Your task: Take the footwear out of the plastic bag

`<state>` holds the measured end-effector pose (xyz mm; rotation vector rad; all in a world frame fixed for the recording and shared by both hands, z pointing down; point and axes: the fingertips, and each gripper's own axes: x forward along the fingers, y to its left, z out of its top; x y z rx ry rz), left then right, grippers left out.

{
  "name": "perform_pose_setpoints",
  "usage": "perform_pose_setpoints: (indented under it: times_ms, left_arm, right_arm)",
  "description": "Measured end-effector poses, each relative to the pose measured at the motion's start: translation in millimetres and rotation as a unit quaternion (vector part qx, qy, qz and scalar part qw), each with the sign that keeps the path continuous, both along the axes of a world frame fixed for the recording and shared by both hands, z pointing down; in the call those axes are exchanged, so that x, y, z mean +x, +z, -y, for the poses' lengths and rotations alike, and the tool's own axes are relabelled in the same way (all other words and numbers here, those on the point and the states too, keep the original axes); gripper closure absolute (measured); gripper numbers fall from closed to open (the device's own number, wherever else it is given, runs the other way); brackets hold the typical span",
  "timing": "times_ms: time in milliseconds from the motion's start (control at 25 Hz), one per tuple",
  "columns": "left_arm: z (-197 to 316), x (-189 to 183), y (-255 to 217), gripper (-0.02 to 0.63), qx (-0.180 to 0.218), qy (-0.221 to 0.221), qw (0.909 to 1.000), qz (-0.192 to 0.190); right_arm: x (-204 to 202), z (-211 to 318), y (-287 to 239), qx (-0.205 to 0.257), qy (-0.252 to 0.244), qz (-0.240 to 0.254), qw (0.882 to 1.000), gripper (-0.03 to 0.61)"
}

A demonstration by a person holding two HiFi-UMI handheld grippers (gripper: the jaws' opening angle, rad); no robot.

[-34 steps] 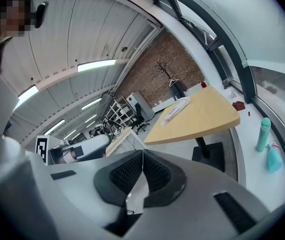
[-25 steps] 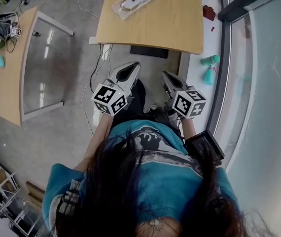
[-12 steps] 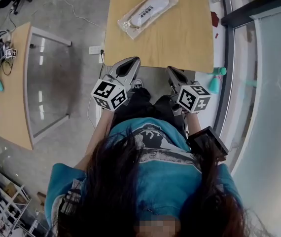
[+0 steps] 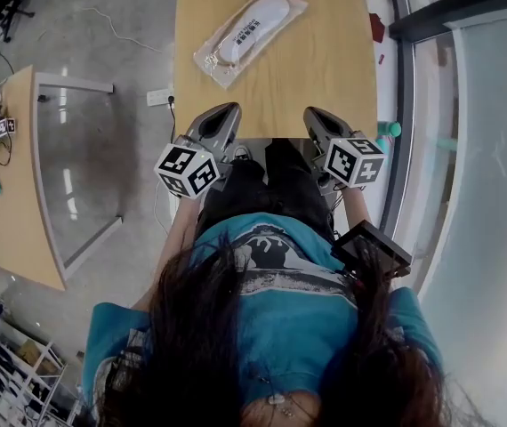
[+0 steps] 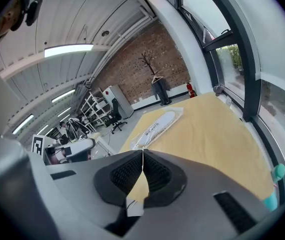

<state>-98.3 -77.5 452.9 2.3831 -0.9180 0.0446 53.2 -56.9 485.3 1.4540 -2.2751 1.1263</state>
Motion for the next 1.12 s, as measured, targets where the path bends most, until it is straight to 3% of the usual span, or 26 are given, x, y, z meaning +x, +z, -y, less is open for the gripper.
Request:
perform_pose_setpoints:
  times_ms: [320, 560, 680, 800, 1120]
  left_arm:
    - [55, 20, 4, 0.612, 0.006, -0.042, 0.9990, 0.011]
    - [91, 40, 8, 0.612, 0.002, -0.071, 0.9973, 0.021]
    - [98, 46, 10, 0.612, -0.004, -0.084, 0.9962, 0.022]
    - [100, 56, 16, 0.612, -0.017, -0.093, 0.9954, 0.014]
    - [90, 49, 28, 0.612, -0.037, -0.128, 0.9906, 0.029]
  right_arm:
    - [36, 108, 20, 0.007, -0.082, -0.043, 0.996, 0.565]
    - [55, 190, 57, -0.012, -0.118, -0.038, 0.992, 0.565]
    - [62, 229, 77, -0.028, -0.120, -0.036, 0.992, 0.547]
    - [70, 267, 96, -0.039, -0.113, -0.023, 0.993, 0.423]
    - [73, 331, 137, -0.075, -0.092, -0.033, 0.992, 0.399]
